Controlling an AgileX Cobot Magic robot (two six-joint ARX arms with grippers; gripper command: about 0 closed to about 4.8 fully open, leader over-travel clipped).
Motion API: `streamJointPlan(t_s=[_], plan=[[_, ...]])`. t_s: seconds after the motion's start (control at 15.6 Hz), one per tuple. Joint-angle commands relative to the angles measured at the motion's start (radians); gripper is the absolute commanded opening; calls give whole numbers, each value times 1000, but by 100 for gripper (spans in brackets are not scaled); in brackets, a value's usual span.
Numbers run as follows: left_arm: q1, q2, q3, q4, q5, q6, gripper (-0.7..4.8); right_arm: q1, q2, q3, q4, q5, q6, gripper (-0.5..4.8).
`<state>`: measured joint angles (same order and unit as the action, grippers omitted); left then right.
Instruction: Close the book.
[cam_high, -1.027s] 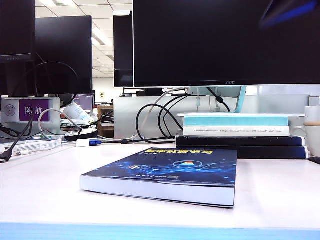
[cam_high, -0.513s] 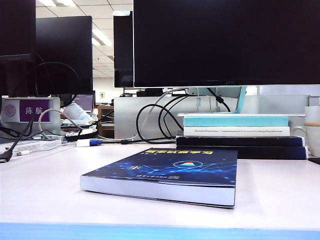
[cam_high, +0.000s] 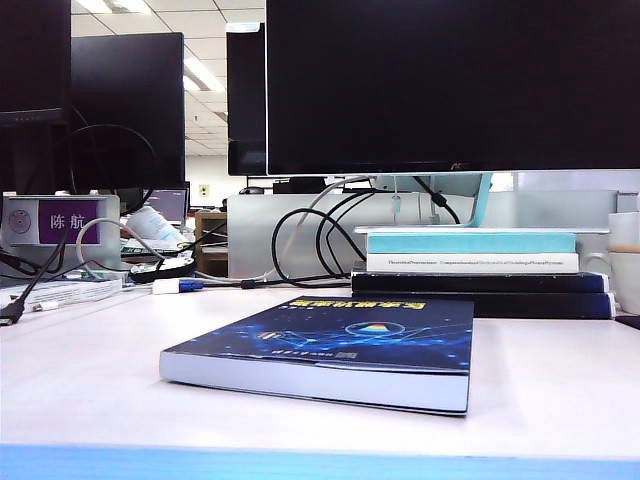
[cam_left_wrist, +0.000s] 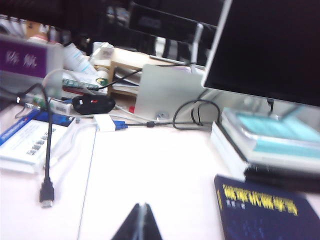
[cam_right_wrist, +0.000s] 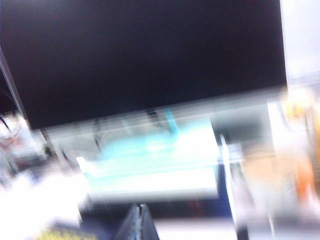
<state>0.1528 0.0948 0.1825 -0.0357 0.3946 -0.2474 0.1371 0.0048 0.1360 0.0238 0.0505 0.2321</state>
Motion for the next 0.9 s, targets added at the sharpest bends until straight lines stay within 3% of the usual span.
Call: streamJointPlan(t_s=[0.06, 0.32, 0.51, 0.9], plan=[[-1, -93, -90, 61, -28, -23, -4, 4, -4, -76, -3, -1, 58, -2], [-2, -94, -161, 17, -61, 37, -4, 2, -3, -125, -21, 3, 45, -2], [-2, -94, -172, -83, -237, 135, -4, 2, -3, -125, -30, 4, -31, -2], [-3, -94, -172, -97, -237, 122, -2, 2, -3, -125, -74, 134, -29, -1]])
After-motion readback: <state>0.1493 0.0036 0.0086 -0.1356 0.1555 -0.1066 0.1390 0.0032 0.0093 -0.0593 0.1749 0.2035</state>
